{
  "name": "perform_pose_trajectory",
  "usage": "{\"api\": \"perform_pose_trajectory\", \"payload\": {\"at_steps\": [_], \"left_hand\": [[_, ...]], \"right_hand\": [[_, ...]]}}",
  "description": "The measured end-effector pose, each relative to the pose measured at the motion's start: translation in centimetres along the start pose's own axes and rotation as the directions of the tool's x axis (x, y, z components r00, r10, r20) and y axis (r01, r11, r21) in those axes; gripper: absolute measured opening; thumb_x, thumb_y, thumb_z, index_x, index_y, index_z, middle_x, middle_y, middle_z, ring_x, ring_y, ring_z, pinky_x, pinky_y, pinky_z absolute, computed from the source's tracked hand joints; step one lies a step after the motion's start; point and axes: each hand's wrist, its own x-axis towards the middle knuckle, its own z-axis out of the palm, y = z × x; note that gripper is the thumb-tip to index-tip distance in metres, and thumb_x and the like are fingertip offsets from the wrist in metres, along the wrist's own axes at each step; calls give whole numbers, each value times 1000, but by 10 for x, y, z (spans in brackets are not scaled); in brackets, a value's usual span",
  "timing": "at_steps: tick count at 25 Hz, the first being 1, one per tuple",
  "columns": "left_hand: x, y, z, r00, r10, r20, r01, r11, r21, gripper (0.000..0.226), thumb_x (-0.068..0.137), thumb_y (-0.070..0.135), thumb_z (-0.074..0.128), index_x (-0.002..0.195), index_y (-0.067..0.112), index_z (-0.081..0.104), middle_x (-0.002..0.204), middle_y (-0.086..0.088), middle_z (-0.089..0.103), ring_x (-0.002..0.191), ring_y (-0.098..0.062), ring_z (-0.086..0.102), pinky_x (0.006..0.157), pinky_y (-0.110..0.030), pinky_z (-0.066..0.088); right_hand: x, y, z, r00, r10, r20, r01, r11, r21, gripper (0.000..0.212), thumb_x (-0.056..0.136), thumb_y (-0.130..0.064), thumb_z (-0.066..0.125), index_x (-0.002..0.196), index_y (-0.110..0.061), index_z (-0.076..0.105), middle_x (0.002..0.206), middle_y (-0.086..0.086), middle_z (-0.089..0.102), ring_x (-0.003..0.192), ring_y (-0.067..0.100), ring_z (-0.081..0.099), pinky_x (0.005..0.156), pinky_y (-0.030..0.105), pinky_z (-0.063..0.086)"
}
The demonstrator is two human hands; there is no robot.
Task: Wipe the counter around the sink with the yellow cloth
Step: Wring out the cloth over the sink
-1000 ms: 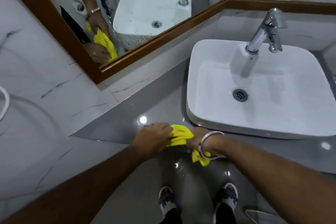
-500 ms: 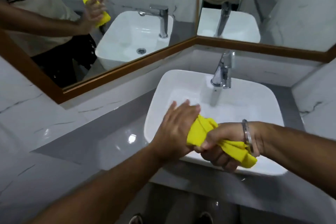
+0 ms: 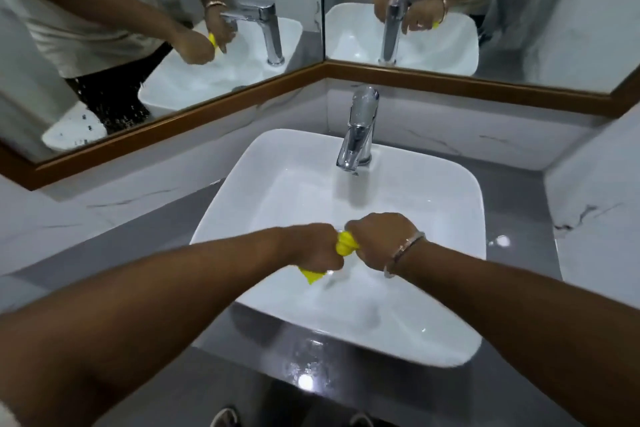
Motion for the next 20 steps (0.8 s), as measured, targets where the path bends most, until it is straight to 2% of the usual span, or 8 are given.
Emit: {"api": "perform_pose_trajectory", "payload": {"at_steps": [3, 5, 8, 10, 12, 14, 16, 20], "left_hand": [[12, -1, 24, 988, -35, 150, 98, 893, -440, 34, 80, 15, 54, 54, 15, 33, 48, -4, 36, 40, -20, 29, 46, -24, 22], [25, -4, 33, 984, -33, 176, 137, 773, -620, 33, 81, 16, 56, 55, 15, 36, 48, -5, 37, 41, -20, 28, 47, -24, 20], [36, -12, 43, 955, 13, 298, 245, 534, -809, 21, 84, 20, 56, 68, 15, 42, 55, -3, 42, 44, -18, 27, 44, -20, 16], [44, -19, 50, 965, 17, 262, 216, 520, -826, 22, 84, 22, 57, 69, 14, 44, 57, -5, 43, 42, -17, 30, 41, -18, 19], [46, -29, 52, 999, -35, 32, 47, 750, -660, 24, 84, 27, 61, 68, 14, 48, 63, -9, 52, 48, -23, 48, 43, -24, 34], [40, -44, 44, 967, 22, -255, -62, 987, -150, 18, 81, 32, 64, 84, 16, 55, 84, -8, 65, 77, -27, 63, 61, -29, 44], [30, -60, 33, 890, 162, -427, -93, 980, 177, 40, 76, 34, 66, 111, 20, 52, 107, -4, 63, 93, -27, 63, 70, -31, 45], [11, -81, 4, 793, 376, -480, -393, 917, 71, 51, 70, 27, 73, 116, 25, 51, 111, 2, 57, 89, -18, 60, 74, -32, 49]], "right_hand": [[17, 23, 23, 941, -296, -165, 248, 933, -259, 25, 72, -17, 65, 96, -23, 62, 71, 5, 64, 61, 32, 62, 48, 29, 29], [27, 34, 27, 927, -340, -159, 268, 896, -355, 32, 55, -15, 74, 84, -26, 64, 54, 0, 56, 42, 26, 55, 40, 21, 23], [43, 38, 31, 906, -379, -188, 298, 887, -353, 23, 58, -16, 57, 78, -26, 64, 51, -1, 52, 38, 23, 51, 39, 19, 21], [49, 33, 39, 914, -354, -200, 285, 909, -305, 24, 64, -20, 45, 79, -25, 63, 52, 0, 53, 39, 24, 51, 39, 21, 20], [51, 27, 47, 937, -268, -225, 223, 952, -208, 17, 70, -20, 52, 87, -21, 56, 60, 2, 58, 48, 29, 57, 41, 25, 25], [42, 24, 45, 960, -163, -227, 159, 987, -38, 29, 65, -22, 65, 90, -15, 52, 74, 8, 61, 63, 33, 59, 50, 31, 34], [27, 19, 32, 976, -132, -173, 134, 991, 2, 41, 55, -31, 68, 89, -15, 52, 84, 8, 55, 70, 29, 53, 58, 31, 34], [6, 9, 0, 999, -12, -52, 19, 990, 140, 46, 55, -48, 60, 94, -24, 57, 85, 0, 52, 80, 27, 56, 66, 30, 39]]}}
